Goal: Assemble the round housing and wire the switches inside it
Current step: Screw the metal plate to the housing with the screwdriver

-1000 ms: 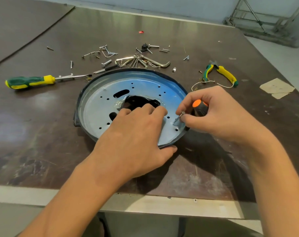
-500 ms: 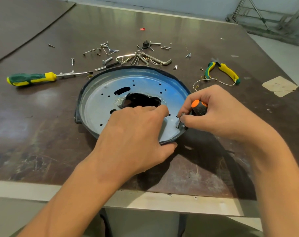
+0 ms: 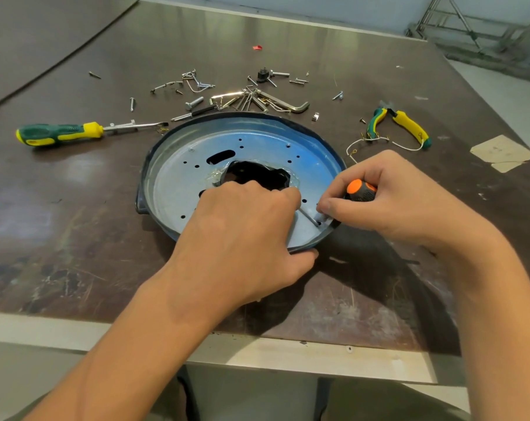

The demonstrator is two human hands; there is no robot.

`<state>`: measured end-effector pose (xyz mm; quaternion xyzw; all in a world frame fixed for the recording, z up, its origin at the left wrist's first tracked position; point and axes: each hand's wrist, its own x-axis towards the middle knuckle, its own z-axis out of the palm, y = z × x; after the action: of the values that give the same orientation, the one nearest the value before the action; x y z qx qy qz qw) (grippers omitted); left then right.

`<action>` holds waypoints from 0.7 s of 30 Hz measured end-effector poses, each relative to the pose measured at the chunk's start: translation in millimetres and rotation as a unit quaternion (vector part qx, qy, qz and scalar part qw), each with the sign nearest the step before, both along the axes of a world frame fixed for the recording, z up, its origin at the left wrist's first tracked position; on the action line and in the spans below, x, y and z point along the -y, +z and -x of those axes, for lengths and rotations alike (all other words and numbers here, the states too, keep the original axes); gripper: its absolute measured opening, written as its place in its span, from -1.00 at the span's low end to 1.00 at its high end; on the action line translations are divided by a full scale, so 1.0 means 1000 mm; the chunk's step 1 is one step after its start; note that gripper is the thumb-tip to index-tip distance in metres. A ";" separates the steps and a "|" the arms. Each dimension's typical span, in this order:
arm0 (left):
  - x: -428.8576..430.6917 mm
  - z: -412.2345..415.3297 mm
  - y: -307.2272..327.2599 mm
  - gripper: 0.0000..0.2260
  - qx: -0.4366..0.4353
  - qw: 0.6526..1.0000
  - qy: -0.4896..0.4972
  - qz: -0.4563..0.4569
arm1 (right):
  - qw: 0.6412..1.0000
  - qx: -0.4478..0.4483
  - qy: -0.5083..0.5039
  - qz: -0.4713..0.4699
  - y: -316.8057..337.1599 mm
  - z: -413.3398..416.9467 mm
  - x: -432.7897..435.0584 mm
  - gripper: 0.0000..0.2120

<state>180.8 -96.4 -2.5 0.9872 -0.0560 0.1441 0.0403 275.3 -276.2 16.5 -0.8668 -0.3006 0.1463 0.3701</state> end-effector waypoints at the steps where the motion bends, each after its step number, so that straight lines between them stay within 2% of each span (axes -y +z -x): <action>1: 0.000 0.000 0.000 -0.52 0.004 1.000 -0.002 -0.001 | 1.000 0.006 -0.004 0.003 -0.001 0.000 0.000 -0.90; 6: 0.001 0.000 0.002 -0.51 0.019 0.999 -0.012 -0.038 | 0.999 0.039 -0.028 0.014 -0.004 0.000 -0.007 -0.89; 10: 0.002 -0.001 0.004 -0.53 0.001 0.998 -0.005 -0.057 | 0.989 0.101 -0.049 0.095 -0.006 0.004 -0.018 -0.85; 17: 0.001 -0.003 0.004 -0.59 -0.015 0.998 -0.009 -0.056 | 0.980 0.080 -0.114 0.141 -0.005 0.008 -0.031 -0.82; 21: 0.001 -0.003 0.003 -0.58 -0.021 0.999 -0.005 -0.050 | 0.971 0.116 -0.123 0.169 -0.009 0.008 -0.034 -0.90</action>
<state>183.7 -97.2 0.4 0.9905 -0.0668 0.1203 -0.0070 267.1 -242.7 7.9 -0.9581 -0.2037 0.0467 0.1957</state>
